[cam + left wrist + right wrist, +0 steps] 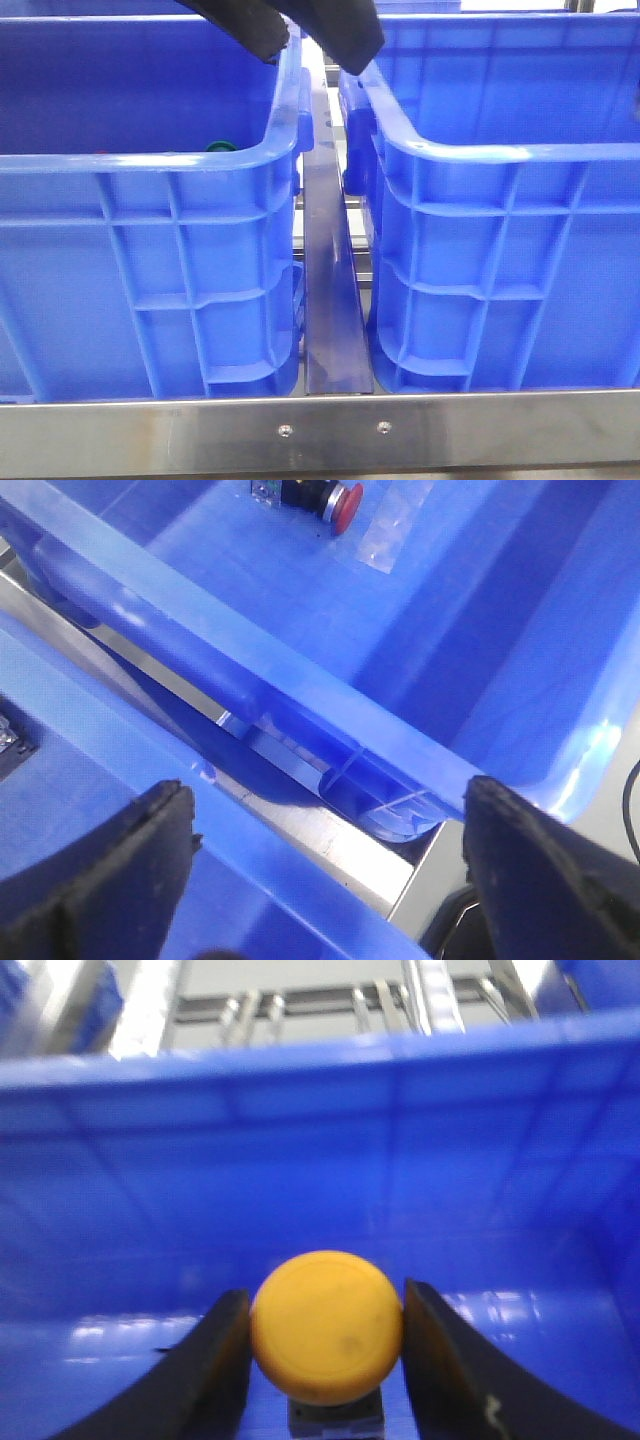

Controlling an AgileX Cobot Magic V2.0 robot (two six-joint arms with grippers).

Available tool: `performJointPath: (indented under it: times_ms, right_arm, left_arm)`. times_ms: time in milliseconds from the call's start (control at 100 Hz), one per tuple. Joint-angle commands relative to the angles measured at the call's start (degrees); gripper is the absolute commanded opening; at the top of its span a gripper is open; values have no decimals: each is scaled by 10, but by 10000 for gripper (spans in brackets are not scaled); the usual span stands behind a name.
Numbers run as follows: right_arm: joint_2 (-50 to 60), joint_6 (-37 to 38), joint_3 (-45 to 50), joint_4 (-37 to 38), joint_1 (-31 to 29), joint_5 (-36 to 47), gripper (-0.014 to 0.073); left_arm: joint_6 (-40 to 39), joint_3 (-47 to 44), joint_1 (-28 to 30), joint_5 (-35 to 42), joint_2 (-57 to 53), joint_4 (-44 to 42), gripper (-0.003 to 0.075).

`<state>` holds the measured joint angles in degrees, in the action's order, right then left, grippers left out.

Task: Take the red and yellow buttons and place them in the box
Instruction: 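Carry the yellow button with the right gripper into the empty bin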

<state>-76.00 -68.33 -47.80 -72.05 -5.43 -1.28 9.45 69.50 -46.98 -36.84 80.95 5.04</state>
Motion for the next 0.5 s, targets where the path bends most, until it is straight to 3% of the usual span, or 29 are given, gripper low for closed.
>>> performJointPath:
  times_ms: [0,490]
  right_arm:
    - [-18,-9,-34,-10,-5,28,245]
    - [-189,-9,-161,-20,-5,29,245]
  left_arm:
    - [-1,15,-4,28,-21,10,522]
    - [-1,15,-4,31,-21,16,522]
